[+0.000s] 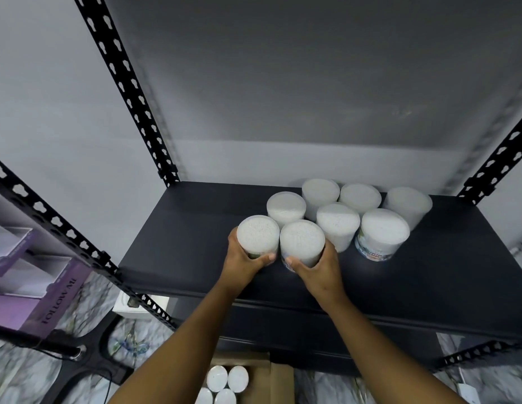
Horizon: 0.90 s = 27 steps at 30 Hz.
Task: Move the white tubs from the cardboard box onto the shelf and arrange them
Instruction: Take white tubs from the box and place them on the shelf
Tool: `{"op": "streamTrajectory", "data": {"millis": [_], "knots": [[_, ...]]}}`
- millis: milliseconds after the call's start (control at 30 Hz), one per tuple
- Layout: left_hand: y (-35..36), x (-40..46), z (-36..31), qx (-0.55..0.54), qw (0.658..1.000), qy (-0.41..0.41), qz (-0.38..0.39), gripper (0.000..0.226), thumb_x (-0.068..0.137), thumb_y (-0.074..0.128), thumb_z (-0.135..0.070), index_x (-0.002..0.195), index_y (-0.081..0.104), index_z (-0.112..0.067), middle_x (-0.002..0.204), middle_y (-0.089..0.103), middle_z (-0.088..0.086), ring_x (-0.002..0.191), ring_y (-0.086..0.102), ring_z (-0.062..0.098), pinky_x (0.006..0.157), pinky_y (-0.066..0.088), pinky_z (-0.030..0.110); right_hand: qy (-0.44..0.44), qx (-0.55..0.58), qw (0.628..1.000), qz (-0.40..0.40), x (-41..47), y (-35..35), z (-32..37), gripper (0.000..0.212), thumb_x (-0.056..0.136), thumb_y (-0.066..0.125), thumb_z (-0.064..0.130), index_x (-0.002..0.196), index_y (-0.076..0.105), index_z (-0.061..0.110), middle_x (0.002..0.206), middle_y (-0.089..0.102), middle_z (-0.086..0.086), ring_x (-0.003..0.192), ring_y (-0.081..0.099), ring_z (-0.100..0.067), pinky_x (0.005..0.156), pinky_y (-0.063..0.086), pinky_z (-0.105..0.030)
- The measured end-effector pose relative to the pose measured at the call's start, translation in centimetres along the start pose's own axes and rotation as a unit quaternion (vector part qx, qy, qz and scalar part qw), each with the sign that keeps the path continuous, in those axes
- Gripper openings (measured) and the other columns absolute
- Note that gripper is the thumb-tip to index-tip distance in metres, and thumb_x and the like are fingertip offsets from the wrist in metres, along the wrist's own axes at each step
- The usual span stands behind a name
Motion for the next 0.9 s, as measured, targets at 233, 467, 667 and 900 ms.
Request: {"op": "streamTrajectory", "data": {"millis": [233,467,667,900], "knots": [[-1.3,-1.7,0.8,0.031,0.999,-0.008,0.019,0.099,0.066,0.085,-0.034,0.143,0.024,-0.024,0.141,0.04,-0.007,0.128,0.044,0.008,0.103,0.044,0.028,-0.004,-0.014,1.0,0.011,-1.4,-0.3,0.2,0.095,0.058,0.079,0.055,0.138,0.037,0.026,0.137,0.046,0.006,0.126,0.046,-0.011,0.103,0.045,-0.041],[-3.2,-4.8,1.8,0.09,0.995,-0.031,0.03,0.085,0.083,0.071,-0.034,0.149,0.02,-0.018,0.154,0.028,0.0,0.14,0.027,0.013,0.112,0.029,0.031,0.012,-0.032,0.999,0.007,-4.8,0.1,0.4,0.092,0.068,0.079,0.046,0.143,0.03,0.024,0.144,0.039,0.002,0.132,0.04,-0.013,0.108,0.04,-0.039],[-5.4,-8.7,1.9,0.122,0.992,-0.003,0.034,0.064,0.09,0.062,-0.031,0.145,0.031,-0.018,0.149,0.035,-0.001,0.136,0.035,0.014,0.106,0.033,0.026,0.038,-0.067,0.997,0.013,-10.1,1.4,1.1,0.09,0.079,0.073,0.039,0.149,0.02,0.018,0.152,0.03,-0.002,0.139,0.03,-0.017,0.108,0.033,-0.03],[-8.5,-15.0,3.6,0.156,0.986,0.017,0.059,0.046,0.093,0.058,-0.028,0.136,0.045,-0.017,0.141,0.045,-0.001,0.13,0.042,0.015,0.102,0.034,0.023,0.039,-0.14,0.987,0.064,-18.2,4.1,1.1,0.076,0.088,0.06,0.045,0.148,0.026,0.014,0.156,0.024,-0.003,0.142,0.026,-0.019,0.112,0.025,-0.029]]}}
Point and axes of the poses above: each hand's wrist, its own x-axis towards the middle knuckle, its own y-axis out of the palm, z = x × y, the point moved 4 cm from there along x, towards the middle knuckle
